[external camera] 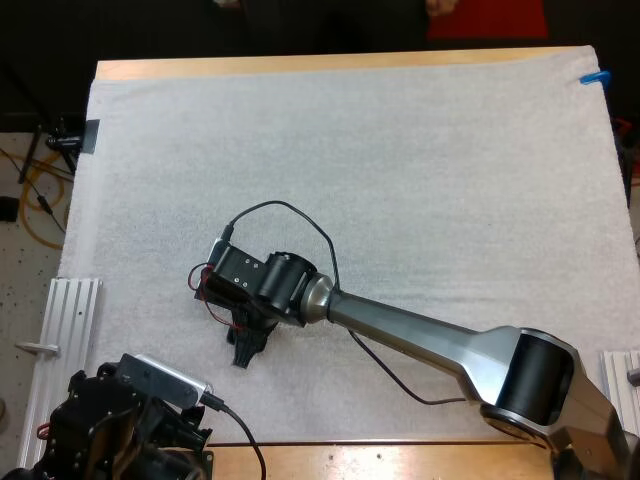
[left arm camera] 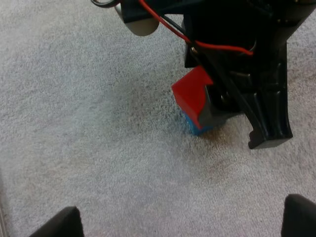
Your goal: Stack red cube on blue cube
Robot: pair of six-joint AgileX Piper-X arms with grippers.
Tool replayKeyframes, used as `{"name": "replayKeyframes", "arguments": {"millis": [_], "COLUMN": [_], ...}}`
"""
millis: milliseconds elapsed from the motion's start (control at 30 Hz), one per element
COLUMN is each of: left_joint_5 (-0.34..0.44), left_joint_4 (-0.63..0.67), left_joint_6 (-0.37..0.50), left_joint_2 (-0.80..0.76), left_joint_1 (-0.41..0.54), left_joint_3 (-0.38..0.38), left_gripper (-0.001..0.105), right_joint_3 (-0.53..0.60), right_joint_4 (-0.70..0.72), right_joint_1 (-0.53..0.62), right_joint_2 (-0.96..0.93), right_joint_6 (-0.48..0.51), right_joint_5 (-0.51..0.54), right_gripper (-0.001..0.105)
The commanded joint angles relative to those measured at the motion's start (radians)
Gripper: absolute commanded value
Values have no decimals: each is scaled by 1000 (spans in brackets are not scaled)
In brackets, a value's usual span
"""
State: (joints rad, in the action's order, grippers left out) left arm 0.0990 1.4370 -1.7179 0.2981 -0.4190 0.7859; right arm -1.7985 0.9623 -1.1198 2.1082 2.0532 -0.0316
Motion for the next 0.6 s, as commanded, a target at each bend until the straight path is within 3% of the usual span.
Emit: {"name": "replayKeyframes", "arguments": {"millis": [0, 100, 367, 567], "left_joint_5": [10, 10, 10, 10], "left_joint_4": [2, 2, 2, -46], "left_joint_6": [-12, -12, -12, -12], "left_joint_2": [-1, -1, -1, -1], "left_joint_1": [-3, -3, -3, -3], "left_joint_3": [3, 3, 3, 3], "left_gripper": [76, 76, 76, 76], "right_joint_3": [-8, -8, -8, -10], "right_joint_4": [0, 14, 21, 100], "right_joint_1": [-3, -3, -3, 0], "right_joint_2": [-2, -2, -41, -172], "right_joint_6": [8, 11, -15, -53], "right_joint_5": [-10, -10, 5, -18], "right_gripper": [76, 85, 85, 85]}}
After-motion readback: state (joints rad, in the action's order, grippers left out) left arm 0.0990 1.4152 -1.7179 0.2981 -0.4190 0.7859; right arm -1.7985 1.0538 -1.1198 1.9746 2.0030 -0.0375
